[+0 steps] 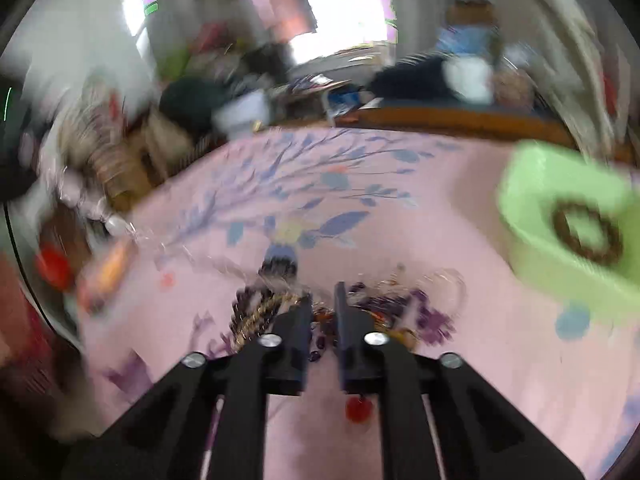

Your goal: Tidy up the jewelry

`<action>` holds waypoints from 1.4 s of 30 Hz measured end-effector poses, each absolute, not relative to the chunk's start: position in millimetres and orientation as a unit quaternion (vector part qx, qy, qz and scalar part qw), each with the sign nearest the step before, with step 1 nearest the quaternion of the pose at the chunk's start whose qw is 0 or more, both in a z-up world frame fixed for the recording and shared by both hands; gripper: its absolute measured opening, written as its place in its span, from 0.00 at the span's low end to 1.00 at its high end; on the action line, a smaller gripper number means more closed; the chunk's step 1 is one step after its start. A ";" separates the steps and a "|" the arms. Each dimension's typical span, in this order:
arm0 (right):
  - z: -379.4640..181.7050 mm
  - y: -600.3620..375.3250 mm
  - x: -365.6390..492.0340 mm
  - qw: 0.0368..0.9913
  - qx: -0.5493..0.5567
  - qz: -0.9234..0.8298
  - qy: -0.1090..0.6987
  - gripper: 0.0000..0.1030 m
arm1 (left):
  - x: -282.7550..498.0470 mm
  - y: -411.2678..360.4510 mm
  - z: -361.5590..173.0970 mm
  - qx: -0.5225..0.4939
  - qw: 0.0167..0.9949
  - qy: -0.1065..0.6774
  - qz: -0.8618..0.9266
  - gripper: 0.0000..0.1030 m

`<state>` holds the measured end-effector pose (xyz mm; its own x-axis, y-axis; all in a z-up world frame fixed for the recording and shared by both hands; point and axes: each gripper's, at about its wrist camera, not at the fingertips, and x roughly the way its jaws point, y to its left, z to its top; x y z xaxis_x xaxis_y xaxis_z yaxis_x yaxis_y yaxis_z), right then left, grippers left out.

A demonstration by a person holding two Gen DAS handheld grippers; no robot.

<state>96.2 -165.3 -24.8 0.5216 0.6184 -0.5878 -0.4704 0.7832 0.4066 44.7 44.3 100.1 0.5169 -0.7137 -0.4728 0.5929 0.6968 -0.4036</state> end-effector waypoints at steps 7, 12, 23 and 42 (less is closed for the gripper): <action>32.9 -254.4 39.7 0.860 0.224 0.357 0.287 0.00 | 32.0 60.9 102.5 -0.114 0.857 0.294 -0.407 0.05; 47.7 -280.9 -1.4 0.869 0.233 0.353 0.258 0.00 | 39.3 39.9 65.7 -0.106 0.835 0.345 -0.414 0.05; -59.3 -280.2 -1.0 0.875 0.128 0.169 0.435 0.00 | 38.4 -66.9 -36.1 0.005 0.772 0.471 -0.427 0.05; -63.4 -237.2 -19.3 0.888 -0.063 0.198 0.410 0.32 | 19.9 -93.3 -59.3 0.140 0.794 0.442 -0.392 0.56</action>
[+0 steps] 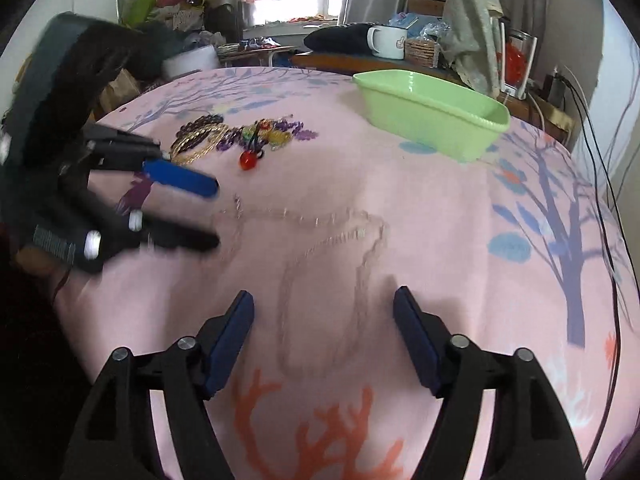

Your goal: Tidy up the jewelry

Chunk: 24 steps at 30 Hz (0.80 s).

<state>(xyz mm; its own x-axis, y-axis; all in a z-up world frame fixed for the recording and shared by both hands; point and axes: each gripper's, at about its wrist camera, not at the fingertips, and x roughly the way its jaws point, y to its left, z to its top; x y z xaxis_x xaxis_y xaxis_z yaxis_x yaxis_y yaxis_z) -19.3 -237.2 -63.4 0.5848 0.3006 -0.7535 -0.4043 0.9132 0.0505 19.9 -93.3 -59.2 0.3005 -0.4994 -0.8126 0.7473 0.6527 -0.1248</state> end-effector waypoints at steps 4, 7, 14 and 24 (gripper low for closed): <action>-63.0 -242.1 5.1 0.887 -0.010 0.219 0.407 0.00 | 26.1 -112.4 -63.2 0.172 0.813 0.404 -0.381 0.09; -65.6 -250.0 22.6 0.866 0.090 0.260 0.418 0.00 | 50.5 -108.6 -59.0 0.108 0.793 0.446 -0.400 0.09; -16.0 -278.5 61.4 0.823 0.267 0.342 0.366 0.00 | 85.2 -86.4 13.2 0.003 0.803 0.413 -0.430 0.09; 80.1 -306.8 129.7 0.878 0.238 0.322 0.261 0.00 | 154.9 -120.8 106.2 0.001 0.853 0.316 -0.415 0.10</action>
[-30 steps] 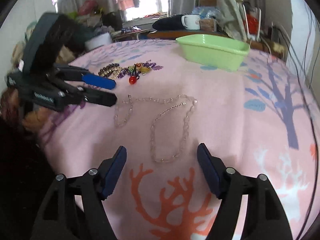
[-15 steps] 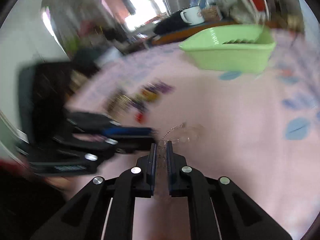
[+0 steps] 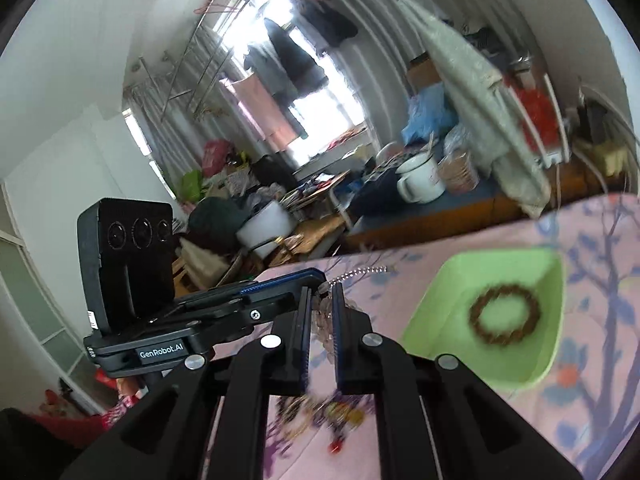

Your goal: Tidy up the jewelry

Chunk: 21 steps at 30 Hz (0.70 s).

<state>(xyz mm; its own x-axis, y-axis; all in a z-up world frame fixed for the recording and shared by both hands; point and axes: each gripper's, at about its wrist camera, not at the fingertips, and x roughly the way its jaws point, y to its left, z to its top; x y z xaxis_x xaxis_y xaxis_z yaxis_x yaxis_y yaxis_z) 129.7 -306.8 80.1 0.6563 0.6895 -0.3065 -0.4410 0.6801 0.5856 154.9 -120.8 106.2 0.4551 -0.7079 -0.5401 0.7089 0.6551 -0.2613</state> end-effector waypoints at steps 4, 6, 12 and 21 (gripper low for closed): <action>45.5 -317.0 155.8 0.879 0.246 0.286 0.291 0.00 | 192.0 -140.2 71.4 -0.011 0.844 0.356 -0.400 0.10; 20.9 -318.6 166.0 0.877 0.252 0.262 0.314 0.00 | 207.3 -149.5 42.9 -0.010 0.839 0.385 -0.385 0.10; -31.1 -302.4 183.8 0.877 0.200 0.200 0.388 0.00 | 234.4 -161.8 -20.6 0.006 0.825 0.468 -0.316 0.11; 25.3 -282.2 76.0 0.915 0.185 0.263 0.244 0.33 | 157.6 -36.3 57.1 -0.073 0.870 0.343 -0.347 0.11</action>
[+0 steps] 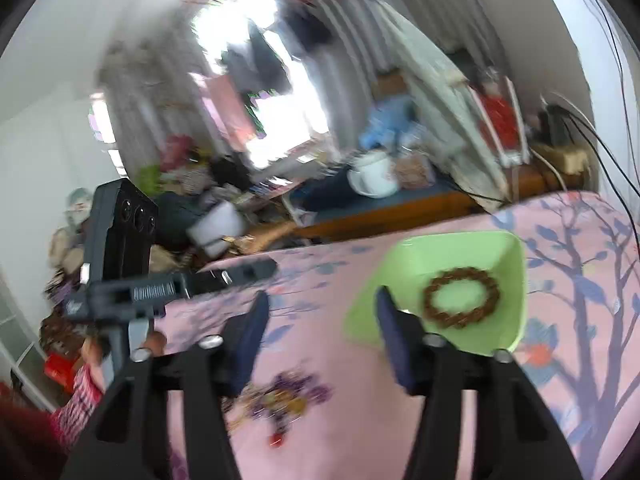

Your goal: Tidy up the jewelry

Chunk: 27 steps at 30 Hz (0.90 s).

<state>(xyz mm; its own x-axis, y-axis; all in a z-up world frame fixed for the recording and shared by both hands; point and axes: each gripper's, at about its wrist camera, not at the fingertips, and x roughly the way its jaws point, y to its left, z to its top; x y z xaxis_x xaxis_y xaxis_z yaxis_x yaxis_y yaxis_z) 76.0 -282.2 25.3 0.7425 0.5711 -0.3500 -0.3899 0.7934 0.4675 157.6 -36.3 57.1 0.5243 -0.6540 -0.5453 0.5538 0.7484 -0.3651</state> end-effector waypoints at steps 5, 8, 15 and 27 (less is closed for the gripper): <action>-40.7 -232.7 49.8 0.872 0.182 0.292 0.350 0.21 | 105.1 30.7 18.4 -0.024 0.905 0.352 -0.239 0.11; -66.8 -208.1 48.8 0.852 0.173 0.292 0.399 0.02 | 87.2 46.7 -11.2 -0.026 0.895 0.381 -0.230 0.11; -50.9 -184.3 65.5 0.864 0.115 0.278 0.403 0.01 | 49.4 26.3 -44.2 -0.002 0.870 0.398 -0.290 0.11; -58.1 -201.7 86.7 0.874 0.082 0.208 0.431 0.00 | 89.0 70.8 -68.8 -0.031 0.883 0.435 -0.174 0.11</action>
